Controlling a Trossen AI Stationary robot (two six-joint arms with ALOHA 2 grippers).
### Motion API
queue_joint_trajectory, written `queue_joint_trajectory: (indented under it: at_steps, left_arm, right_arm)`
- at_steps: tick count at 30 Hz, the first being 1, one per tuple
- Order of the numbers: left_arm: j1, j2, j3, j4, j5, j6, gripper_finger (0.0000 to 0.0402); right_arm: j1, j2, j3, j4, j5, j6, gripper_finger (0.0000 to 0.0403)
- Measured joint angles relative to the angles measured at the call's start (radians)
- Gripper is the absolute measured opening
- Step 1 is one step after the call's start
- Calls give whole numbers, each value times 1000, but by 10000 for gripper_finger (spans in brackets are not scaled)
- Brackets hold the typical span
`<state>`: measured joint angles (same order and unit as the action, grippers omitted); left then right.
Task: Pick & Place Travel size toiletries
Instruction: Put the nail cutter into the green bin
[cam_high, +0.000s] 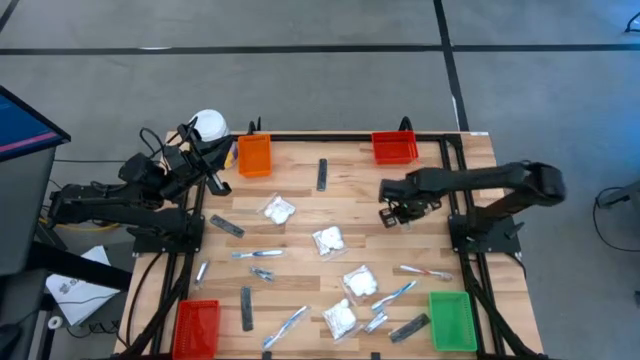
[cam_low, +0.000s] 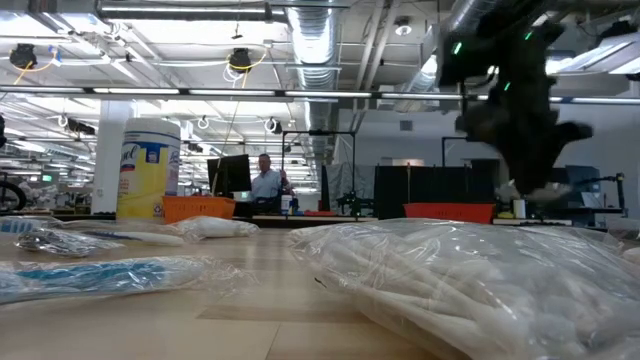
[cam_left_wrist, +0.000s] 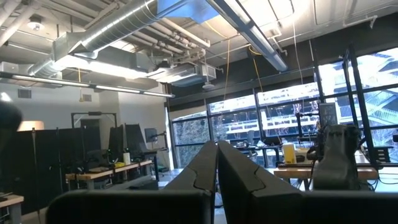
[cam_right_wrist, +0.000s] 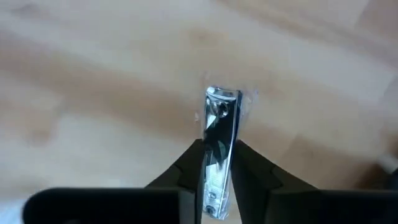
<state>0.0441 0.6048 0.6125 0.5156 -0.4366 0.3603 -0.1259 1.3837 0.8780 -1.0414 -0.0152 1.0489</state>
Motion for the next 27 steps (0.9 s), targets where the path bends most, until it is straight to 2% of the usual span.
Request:
queue_joint_trajectory:
  at_steps: [6,13,21,24,27]
  left_arm:
    - [0,0,0,-1,0,0,8]
    - [0,0,0,-3,0,0,8]
    - [0,15,0,-2,0,-5,8]
    - [0,25,0,-1,0,-8,8]
    - [0,35,0,3,32,-13,8]
  right_arm:
    - [245,-154,-1,-38,-93,234,40]
    - [635,-220,0,-15,-171,719,53]
    - [1041,-127,1,214,-180,1276,46]
    - [1105,-43,16,256,-213,1318,50]
    - [1101,35,37,257,-232,1312,52]
